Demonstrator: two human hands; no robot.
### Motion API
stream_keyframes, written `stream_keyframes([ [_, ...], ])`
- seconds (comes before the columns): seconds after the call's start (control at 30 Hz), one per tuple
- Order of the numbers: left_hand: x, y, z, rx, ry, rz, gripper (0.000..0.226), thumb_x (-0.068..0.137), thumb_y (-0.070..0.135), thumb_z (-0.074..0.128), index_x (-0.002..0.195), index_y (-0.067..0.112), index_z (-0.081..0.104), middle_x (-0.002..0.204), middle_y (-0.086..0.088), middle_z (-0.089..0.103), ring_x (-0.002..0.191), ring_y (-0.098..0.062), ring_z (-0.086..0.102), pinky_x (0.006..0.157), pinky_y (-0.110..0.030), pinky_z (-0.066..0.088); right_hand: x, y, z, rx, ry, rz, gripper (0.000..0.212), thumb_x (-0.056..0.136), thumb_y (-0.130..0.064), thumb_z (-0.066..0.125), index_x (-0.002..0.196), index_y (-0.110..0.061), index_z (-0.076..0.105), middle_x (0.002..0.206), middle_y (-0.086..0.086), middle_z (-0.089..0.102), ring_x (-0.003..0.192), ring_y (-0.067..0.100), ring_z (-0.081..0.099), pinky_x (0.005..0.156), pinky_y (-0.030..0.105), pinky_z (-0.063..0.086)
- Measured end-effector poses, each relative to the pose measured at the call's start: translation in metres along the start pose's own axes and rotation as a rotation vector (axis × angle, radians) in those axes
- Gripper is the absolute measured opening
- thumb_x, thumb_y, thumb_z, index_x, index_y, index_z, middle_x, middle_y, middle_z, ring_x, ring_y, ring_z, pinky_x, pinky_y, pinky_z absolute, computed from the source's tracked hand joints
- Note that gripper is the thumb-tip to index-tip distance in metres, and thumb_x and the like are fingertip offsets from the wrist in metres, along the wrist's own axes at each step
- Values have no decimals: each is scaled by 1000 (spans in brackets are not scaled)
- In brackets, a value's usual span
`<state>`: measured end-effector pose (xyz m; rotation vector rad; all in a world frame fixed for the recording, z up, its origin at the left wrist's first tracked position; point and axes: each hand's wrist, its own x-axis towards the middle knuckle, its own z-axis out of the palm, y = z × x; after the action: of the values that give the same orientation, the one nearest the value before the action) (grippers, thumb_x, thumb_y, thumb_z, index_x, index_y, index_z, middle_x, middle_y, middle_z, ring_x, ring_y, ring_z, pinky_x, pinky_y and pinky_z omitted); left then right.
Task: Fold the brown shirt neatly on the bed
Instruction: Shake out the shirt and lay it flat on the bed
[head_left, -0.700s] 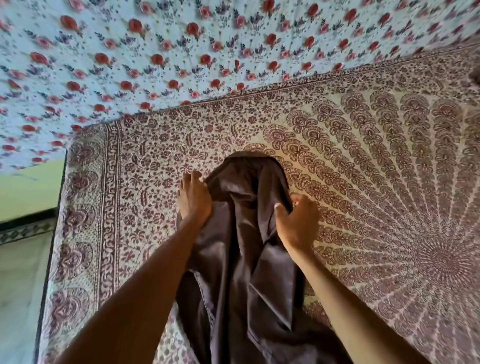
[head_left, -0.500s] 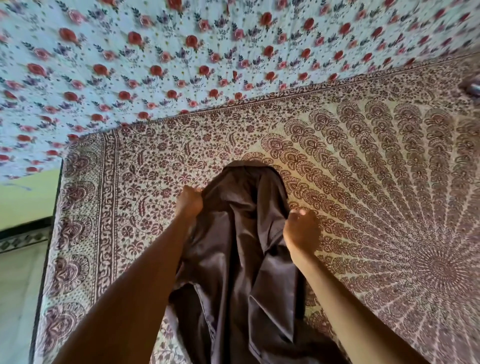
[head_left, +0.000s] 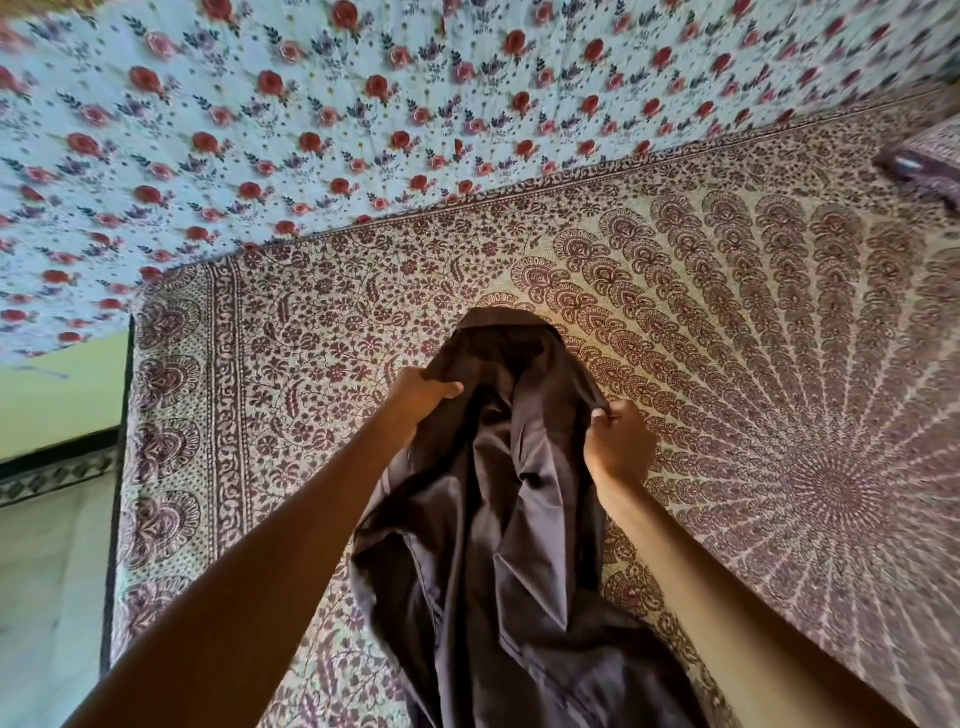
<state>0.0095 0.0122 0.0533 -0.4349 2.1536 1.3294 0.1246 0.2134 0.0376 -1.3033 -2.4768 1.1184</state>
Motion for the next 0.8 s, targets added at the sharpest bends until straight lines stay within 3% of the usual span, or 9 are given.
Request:
stream_keyframes([
  [0.07,-9,2,-2,-37,1,6,33,81,20,74,104,-2,67,87,-12,70,66,-20,68,65,-29,58,-4,6,-1,-61,84,-77,13,94,-22,58,102,-13,58,100,7,65,85,25,60,69,34,52],
  [0.17,-18,8,-7,-12,41,28,51,82,48,68,104,1,67,99,-17,71,88,-32,69,85,-42,57,-14,11,10,-95,-11,-217,31,94,-43,54,102,-14,60,97,4,67,80,20,61,66,32,49],
  [0.27,-27,16,-10,-22,34,-27,58,90,57,50,98,0,62,81,-11,65,70,-23,64,65,-27,52,-19,7,23,-213,-139,-194,53,88,-60,51,114,-14,59,103,5,68,92,28,66,75,34,49],
  [0.33,-30,17,-12,-257,-85,-104,53,95,55,42,92,7,66,75,-7,68,62,-19,67,57,-26,53,-15,3,28,-250,-164,-117,55,88,-60,52,118,-14,59,108,8,68,98,30,66,78,36,51],
  [0.47,-25,8,-23,-308,-221,-199,37,96,40,46,80,10,62,67,-6,67,61,-20,62,61,-29,52,4,4,32,-280,-183,-55,23,88,-36,60,88,-16,70,93,8,70,84,29,68,68,36,59],
  [0.53,-30,7,-24,-221,-284,-237,30,96,32,48,78,12,60,65,-3,64,51,-14,58,51,-22,48,9,6,32,-198,-206,-35,16,91,-22,57,87,-12,68,87,4,70,77,23,67,64,34,57],
  [0.63,-44,7,-22,-199,-368,-210,36,99,40,43,83,11,59,69,0,57,38,-7,46,36,-16,32,4,3,23,17,-133,36,11,93,-12,47,87,-10,56,82,4,64,72,23,59,61,34,46],
  [0.73,-53,6,-17,-217,-383,-173,35,92,36,58,100,3,69,93,-13,72,72,-21,67,64,-28,56,-8,-2,8,187,-85,27,10,96,-8,42,89,-9,50,80,4,59,68,20,56,54,27,44],
  [0.8,-59,6,-12,-58,-282,-67,25,87,26,68,96,3,71,105,-21,71,89,-30,68,86,-41,56,-19,-9,-11,249,-43,-12,12,99,-12,45,91,-7,51,76,-1,56,62,12,53,50,15,40],
])
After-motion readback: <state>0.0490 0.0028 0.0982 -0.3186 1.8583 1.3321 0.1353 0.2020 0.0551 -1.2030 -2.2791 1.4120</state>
